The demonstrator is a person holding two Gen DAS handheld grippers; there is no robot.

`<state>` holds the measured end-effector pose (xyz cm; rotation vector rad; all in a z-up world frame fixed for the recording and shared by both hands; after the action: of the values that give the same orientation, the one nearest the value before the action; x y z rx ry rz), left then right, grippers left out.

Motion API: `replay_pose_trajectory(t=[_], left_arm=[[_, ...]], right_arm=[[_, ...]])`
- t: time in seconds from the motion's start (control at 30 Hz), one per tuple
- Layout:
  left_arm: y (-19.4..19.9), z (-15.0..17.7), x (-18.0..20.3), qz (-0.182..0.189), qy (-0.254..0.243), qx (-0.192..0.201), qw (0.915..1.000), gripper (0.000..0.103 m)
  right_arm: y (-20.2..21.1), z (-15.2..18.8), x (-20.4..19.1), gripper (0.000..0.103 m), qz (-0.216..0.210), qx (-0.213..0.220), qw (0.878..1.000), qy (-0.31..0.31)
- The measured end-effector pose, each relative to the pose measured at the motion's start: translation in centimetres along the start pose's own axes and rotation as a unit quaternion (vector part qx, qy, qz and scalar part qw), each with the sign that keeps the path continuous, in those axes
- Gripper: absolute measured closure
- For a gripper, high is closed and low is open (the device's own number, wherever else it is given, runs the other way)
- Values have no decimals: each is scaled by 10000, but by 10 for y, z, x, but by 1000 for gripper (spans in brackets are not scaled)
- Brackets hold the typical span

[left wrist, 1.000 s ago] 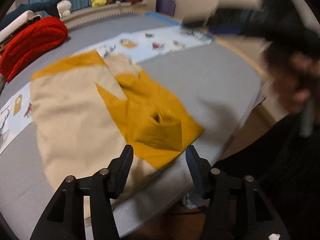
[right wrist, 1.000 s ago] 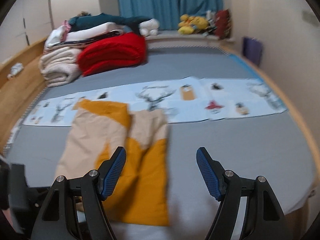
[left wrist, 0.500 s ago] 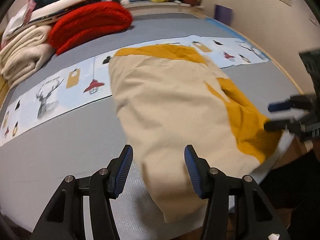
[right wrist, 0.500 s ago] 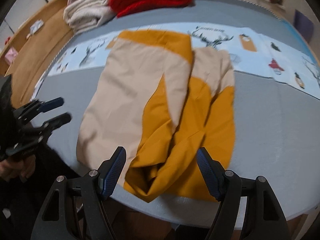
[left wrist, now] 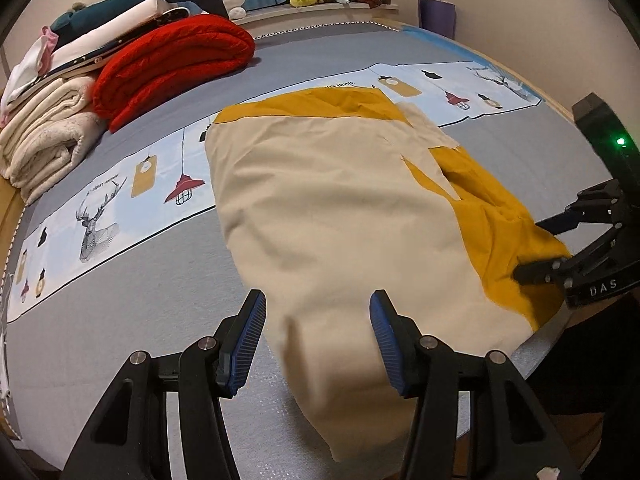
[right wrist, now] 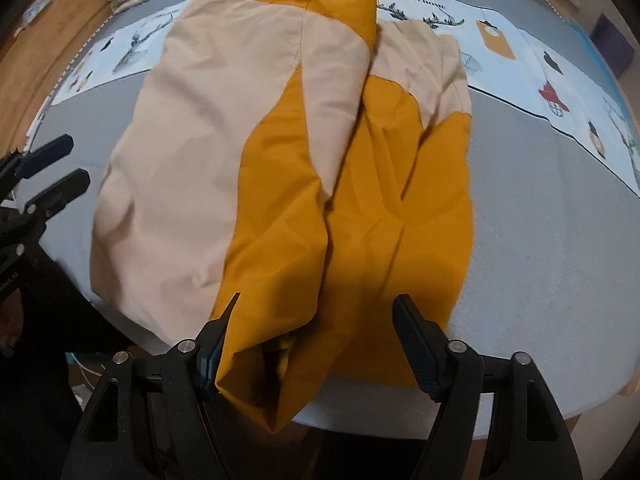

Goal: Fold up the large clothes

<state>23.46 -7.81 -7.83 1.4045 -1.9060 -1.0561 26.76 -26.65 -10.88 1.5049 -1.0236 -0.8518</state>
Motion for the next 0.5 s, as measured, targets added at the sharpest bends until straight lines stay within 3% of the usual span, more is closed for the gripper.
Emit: replay_pose_trajectory(t=[0.03,0.1,0.2,0.27,0.33,0.4,0.5], left_arm=[[-1,0,0,-5,3,-19,10000,53],[-3,1,0,15,40,-61,10000,53],[-5,1,-3,174,259,-96,9995,53],[-3,-1,-6,380,457,-35,9982,53],[-2,-3,-7,569,580,1,9967,53],[-5,-4,-6,749,650,-57,9951,53],[-15,-1,2,1052,642,-306,9919,53]], right_arm=[[1,0,0,68,-31,35,10000,41],[6,0,-3,88,-278,149,9995,102],[46,-2,-7,93,-729,907,9929,230],[97,-2,6,93,-1533,1838,9709,-7],[116,7,26,94,-1518,2196,9634,-263],[98,19,46,95,-924,1902,9765,-410],[43,36,64,95,-386,841,9942,-550]])
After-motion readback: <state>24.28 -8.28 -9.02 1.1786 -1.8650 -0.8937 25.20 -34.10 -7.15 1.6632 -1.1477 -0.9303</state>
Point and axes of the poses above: each gripper's, at about its wrist camera, not at the fingertips, and y roughly against the way its jaws point, x to its right, z to its underside, the point moved 5 cm from there along -y, roughly the way its jaws point, and after that the axes turned 3 degrees about z, right-handed, at the moved point
